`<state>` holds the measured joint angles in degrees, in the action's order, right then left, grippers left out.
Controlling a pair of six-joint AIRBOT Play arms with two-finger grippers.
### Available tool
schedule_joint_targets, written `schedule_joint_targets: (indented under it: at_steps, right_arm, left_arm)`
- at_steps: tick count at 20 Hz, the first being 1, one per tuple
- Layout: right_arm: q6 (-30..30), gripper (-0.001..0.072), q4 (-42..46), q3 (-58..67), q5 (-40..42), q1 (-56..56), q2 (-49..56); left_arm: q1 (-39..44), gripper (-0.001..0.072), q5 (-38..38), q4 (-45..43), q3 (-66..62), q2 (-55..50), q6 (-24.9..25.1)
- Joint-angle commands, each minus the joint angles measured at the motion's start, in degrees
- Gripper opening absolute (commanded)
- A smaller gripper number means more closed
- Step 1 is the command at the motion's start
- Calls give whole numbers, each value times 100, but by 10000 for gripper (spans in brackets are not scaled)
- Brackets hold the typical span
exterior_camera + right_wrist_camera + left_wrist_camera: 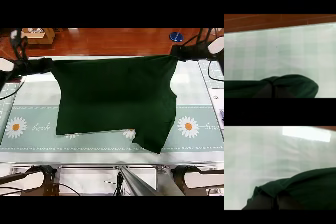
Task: Fold the shirts.
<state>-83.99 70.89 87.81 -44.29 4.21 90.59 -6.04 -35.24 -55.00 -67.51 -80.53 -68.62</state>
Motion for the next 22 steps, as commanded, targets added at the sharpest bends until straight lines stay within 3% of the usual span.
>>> schedule_joint_targets:
  at_steps: [1, 7, 11, 13, 22]
  right_arm:
    - [0, 24, -57, -2, 140, -2, 452]
    - [22, 24, -70, -2, -402, 2, 695]
    - [24, 24, 374, 46, -1416, 2, 372]
    - [-2, 24, 562, 44, -1912, 2, 299]
    - [-260, 25, 413, -79, -2280, -2, 960]
  left_arm:
    - [70, 23, 269, -2, 0, -533, 50]
    - [22, 24, -109, -2, -11, -833, 48]
    - [-234, 23, -1644, -2, -457, -807, 33]
    - [-367, 23, -2356, -4, -608, -807, -411]
    - [-356, 24, -2726, -153, -595, -1397, -1082]
